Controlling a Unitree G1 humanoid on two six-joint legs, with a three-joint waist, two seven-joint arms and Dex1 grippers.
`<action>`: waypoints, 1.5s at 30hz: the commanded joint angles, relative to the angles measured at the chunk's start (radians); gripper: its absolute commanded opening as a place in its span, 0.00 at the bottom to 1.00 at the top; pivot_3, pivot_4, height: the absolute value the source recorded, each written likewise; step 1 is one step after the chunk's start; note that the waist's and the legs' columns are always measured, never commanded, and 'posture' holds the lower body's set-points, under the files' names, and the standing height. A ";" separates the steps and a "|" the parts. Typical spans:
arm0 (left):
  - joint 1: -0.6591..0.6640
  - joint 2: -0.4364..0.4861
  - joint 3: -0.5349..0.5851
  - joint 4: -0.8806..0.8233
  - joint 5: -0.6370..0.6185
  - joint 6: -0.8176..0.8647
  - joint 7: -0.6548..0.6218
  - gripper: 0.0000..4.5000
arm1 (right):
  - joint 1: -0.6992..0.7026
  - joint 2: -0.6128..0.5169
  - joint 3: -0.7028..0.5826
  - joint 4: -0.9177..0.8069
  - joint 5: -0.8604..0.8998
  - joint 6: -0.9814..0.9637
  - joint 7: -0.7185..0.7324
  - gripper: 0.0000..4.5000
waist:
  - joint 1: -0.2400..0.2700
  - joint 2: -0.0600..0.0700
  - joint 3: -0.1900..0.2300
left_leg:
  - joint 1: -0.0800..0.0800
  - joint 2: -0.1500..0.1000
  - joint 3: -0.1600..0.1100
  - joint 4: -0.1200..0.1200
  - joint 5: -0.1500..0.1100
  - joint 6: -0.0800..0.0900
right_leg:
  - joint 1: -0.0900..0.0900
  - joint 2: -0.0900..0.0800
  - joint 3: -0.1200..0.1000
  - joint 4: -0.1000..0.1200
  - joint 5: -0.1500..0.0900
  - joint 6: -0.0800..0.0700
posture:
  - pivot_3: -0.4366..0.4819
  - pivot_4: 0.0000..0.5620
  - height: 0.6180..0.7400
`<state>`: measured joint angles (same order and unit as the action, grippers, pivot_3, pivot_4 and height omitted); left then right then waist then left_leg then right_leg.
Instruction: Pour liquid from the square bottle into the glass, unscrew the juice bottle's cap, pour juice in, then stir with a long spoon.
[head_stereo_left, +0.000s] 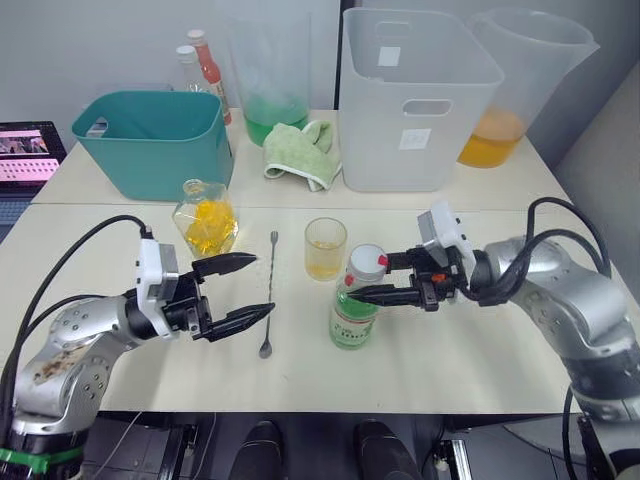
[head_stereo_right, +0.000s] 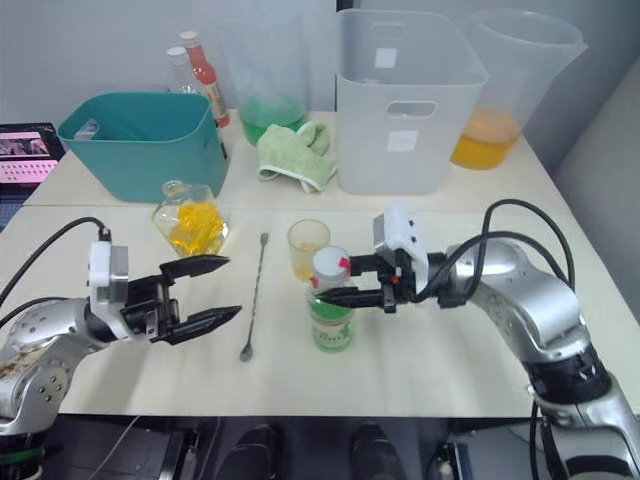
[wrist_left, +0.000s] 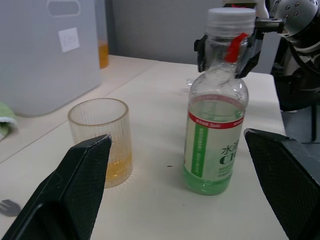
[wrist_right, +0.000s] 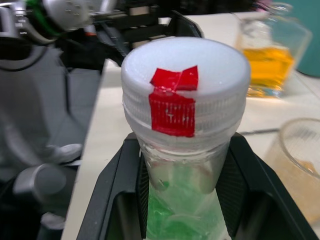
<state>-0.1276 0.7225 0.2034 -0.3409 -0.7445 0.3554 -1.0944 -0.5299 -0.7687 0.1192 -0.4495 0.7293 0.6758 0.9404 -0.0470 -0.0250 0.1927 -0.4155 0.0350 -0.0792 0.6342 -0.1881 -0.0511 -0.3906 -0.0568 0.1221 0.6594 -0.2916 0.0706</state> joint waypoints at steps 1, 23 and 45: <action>-0.068 0.015 -0.030 0.047 0.009 0.003 -0.053 1.00 | 0.009 0.042 -0.071 -0.132 0.035 0.087 -0.180 0.28 | 0.000 0.000 0.000 | 0.000 0.000 0.000 0.000 0.000 0.000 | 0.000 0.000 0.000 0.000 0.000 0.000 | 0.48 0.27 1.00; -0.231 -0.035 -0.104 0.133 0.026 0.023 -0.136 1.00 | 0.212 -0.068 -0.309 -0.201 0.143 0.140 -0.122 1.00 | 0.010 0.000 0.000 | -0.002 -0.001 0.000 0.000 0.000 0.000 | 0.001 -0.001 0.000 -0.003 0.000 0.000 | 0.48 0.27 1.00; -0.454 -0.180 -0.360 0.065 0.106 0.188 -0.023 1.00 | 0.536 -0.274 -0.781 -0.283 0.416 0.189 -0.026 1.00 | 0.003 -0.001 0.000 | -0.001 -0.001 0.000 0.002 0.000 0.000 | 0.003 0.000 0.001 -0.003 -0.001 0.003 | 0.48 0.27 1.00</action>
<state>-0.5548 0.5502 -0.1586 -0.2327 -0.6445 0.5394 -1.1356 0.0120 -1.0402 -0.6182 -0.7105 1.1227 0.8843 0.9305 -0.0435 -0.0259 0.1926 -0.4169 0.0337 -0.0793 0.6362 -0.1879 -0.0511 -0.3876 -0.0573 0.1227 0.6566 -0.2921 0.0733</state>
